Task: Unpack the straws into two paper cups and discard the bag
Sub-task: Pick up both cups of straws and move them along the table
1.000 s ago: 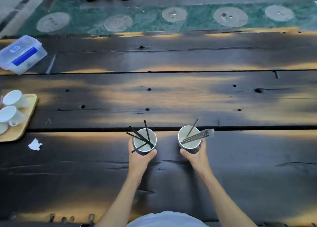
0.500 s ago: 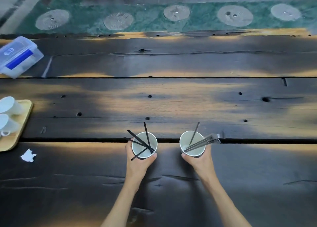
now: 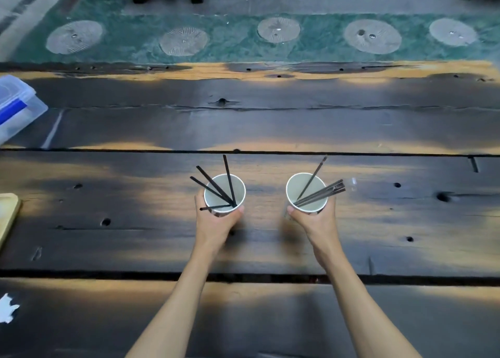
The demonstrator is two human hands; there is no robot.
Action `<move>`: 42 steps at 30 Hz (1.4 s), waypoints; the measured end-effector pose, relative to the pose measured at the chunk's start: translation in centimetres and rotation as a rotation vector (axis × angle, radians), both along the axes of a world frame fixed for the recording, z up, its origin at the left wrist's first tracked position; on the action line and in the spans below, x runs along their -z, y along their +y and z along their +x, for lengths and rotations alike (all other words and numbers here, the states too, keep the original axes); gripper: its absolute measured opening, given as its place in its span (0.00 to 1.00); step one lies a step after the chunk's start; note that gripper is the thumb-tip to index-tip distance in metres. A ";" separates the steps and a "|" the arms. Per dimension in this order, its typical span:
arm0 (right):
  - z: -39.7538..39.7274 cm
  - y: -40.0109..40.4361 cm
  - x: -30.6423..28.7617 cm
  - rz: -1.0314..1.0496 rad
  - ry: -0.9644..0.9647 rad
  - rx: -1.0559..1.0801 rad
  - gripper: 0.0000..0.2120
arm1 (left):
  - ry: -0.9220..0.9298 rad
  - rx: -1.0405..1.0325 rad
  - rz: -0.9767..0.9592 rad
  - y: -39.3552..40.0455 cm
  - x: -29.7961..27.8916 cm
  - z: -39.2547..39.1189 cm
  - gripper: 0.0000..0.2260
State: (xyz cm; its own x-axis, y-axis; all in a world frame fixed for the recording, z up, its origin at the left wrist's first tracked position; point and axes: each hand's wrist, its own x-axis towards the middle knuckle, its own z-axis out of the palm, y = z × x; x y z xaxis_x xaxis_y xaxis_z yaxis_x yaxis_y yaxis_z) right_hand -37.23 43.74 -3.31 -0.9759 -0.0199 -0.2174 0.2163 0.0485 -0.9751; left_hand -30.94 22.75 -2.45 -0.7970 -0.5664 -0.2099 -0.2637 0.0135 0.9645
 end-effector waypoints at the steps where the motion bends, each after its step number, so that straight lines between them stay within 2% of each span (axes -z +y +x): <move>1: -1.3 -0.4 0.2 -0.004 0.002 0.001 0.36 | 0.002 -0.001 0.001 -0.3 0.3 -1.3 0.30; 10: -11.5 -2.6 3.3 -0.013 0.018 0.038 0.37 | 0.047 0.039 -0.036 -3.2 3.8 -12.8 0.34; 19: -16.0 -3.5 5.7 0.036 0.007 0.032 0.40 | 0.040 0.069 -0.073 -3.7 6.2 -17.0 0.35; 26: -17.2 -4.0 6.1 0.069 0.022 -0.023 0.40 | 0.044 0.106 -0.077 -4.0 6.8 -17.2 0.36; 31: -16.5 -3.7 6.0 0.039 -0.002 -0.038 0.40 | 0.005 0.133 -0.043 -4.0 6.8 -16.6 0.44; 35: -14.8 -3.2 4.8 0.017 -0.022 -0.053 0.46 | -0.079 0.121 0.003 -4.0 5.7 -15.1 0.48; 38: -12.5 -3.0 3.1 0.013 -0.039 -0.038 0.50 | -0.164 0.062 -0.050 -3.6 4.3 -12.8 0.45; 42: -9.1 -2.9 -0.4 0.087 0.030 -0.018 0.44 | -0.191 -0.045 -0.110 -3.2 1.2 -9.2 0.42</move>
State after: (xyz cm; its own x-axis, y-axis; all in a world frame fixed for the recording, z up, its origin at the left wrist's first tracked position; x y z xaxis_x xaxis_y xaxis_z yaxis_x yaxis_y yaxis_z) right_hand -46.32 40.83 -2.92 -0.9816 -0.0203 -0.1897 0.1852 0.1370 -0.9731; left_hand -40.13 19.55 -3.68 -0.7217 -0.6286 -0.2897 -0.4445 0.1001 0.8902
